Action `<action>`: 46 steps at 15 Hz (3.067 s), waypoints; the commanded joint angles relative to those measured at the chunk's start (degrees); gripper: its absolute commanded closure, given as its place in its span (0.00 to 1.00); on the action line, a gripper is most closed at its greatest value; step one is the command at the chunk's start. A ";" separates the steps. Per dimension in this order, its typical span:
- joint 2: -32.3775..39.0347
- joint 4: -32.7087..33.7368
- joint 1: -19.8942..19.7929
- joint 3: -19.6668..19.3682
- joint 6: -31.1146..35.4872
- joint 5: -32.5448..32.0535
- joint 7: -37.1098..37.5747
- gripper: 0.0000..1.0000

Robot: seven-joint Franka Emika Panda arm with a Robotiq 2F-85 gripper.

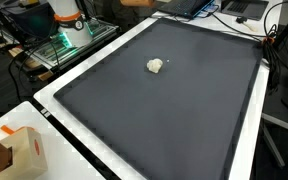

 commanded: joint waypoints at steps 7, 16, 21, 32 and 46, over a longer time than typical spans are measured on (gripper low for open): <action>1.53 1.69 0.28 -1.03 0.21 -1.10 -3.20 0.76; 1.38 1.08 0.36 -0.50 -0.10 -0.48 -1.65 0.51; 1.38 1.08 0.36 -0.50 -0.10 -0.48 -1.65 0.51; 1.38 1.08 0.36 -0.50 -0.10 -0.48 -1.65 0.51; 16.87 -0.95 -0.83 -10.67 12.82 17.26 -15.03 0.76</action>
